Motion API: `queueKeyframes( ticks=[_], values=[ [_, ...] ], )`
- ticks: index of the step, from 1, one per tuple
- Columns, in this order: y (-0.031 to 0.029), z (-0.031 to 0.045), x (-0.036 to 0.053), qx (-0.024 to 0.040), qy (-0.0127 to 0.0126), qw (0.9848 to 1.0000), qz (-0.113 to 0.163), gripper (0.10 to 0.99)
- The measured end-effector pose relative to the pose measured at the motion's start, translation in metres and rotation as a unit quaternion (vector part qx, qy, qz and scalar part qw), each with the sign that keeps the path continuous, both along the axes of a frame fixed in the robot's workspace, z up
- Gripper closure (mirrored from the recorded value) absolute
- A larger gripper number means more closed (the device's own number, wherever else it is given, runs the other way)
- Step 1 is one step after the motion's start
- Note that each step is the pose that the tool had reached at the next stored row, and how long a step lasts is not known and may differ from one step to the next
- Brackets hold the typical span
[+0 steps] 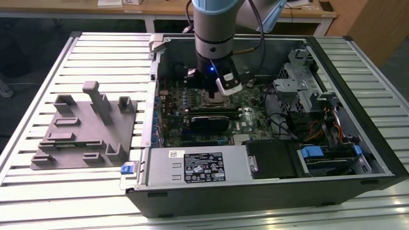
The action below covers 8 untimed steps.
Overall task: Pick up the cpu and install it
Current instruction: 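Install the second cpu locking lever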
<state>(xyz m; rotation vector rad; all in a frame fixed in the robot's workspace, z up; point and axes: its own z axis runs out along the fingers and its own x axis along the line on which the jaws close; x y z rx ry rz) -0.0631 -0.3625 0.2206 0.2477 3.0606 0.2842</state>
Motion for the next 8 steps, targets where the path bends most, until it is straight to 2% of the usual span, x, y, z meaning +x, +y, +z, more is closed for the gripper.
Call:
queueKeyframes(
  ticks=[8],
  values=[
    [0.0071, -0.0015, 0.0131, -0.0206, 0.0002, 0.9998, 0.0, 0.98]
  ],
)
